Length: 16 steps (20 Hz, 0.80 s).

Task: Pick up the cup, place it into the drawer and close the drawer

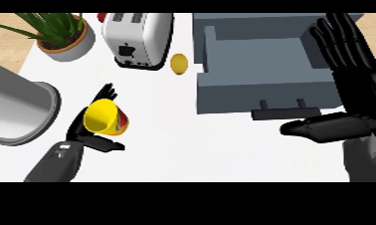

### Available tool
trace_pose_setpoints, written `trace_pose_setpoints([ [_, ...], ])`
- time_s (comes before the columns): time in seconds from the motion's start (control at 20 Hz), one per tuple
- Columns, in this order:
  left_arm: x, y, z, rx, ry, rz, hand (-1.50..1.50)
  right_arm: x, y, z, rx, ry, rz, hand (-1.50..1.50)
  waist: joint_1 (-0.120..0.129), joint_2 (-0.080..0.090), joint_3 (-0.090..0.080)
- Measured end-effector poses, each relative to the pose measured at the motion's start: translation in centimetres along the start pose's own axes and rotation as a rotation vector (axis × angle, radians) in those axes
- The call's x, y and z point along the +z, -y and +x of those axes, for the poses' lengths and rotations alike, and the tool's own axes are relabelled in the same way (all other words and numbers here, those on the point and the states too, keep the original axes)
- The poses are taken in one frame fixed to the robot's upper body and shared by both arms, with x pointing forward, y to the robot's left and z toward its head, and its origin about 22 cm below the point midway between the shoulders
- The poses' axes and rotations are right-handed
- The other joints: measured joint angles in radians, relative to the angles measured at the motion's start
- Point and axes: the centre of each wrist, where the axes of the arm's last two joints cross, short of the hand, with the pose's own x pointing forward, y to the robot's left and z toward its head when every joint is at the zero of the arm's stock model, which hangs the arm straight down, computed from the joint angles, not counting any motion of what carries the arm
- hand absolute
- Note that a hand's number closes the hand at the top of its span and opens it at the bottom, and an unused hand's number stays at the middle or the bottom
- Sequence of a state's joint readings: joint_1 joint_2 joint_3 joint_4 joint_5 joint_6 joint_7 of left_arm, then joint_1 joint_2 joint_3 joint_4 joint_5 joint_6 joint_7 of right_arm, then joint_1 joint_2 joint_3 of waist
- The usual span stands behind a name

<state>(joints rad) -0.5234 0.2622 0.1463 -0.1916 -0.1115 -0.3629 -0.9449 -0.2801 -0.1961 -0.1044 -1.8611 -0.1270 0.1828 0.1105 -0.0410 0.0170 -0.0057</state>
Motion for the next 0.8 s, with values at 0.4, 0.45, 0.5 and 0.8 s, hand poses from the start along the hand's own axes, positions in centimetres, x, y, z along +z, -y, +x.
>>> trace_pose_setpoints([
  [0.4,-1.7,0.9,0.6,0.078,0.022,-0.065,1.5,-0.5,0.1,0.4,0.003,-0.005,0.004,-1.5,-0.001,0.001,-0.001],
  [0.45,-2.0,1.2,0.7,0.068,0.051,-0.063,1.5,-0.6,0.3,0.3,0.003,-0.004,-0.001,-1.5,0.002,0.001,-0.001],
  [0.5,-2.1,1.5,0.6,0.058,0.078,-0.052,1.5,-0.4,0.3,0.3,0.005,-0.005,0.001,-1.5,0.0,0.0,-0.001],
  [0.8,-3.3,1.8,1.4,-0.028,0.215,0.025,1.5,-0.4,0.9,0.4,0.012,-0.005,-0.008,-1.5,0.005,-0.002,0.001],
])
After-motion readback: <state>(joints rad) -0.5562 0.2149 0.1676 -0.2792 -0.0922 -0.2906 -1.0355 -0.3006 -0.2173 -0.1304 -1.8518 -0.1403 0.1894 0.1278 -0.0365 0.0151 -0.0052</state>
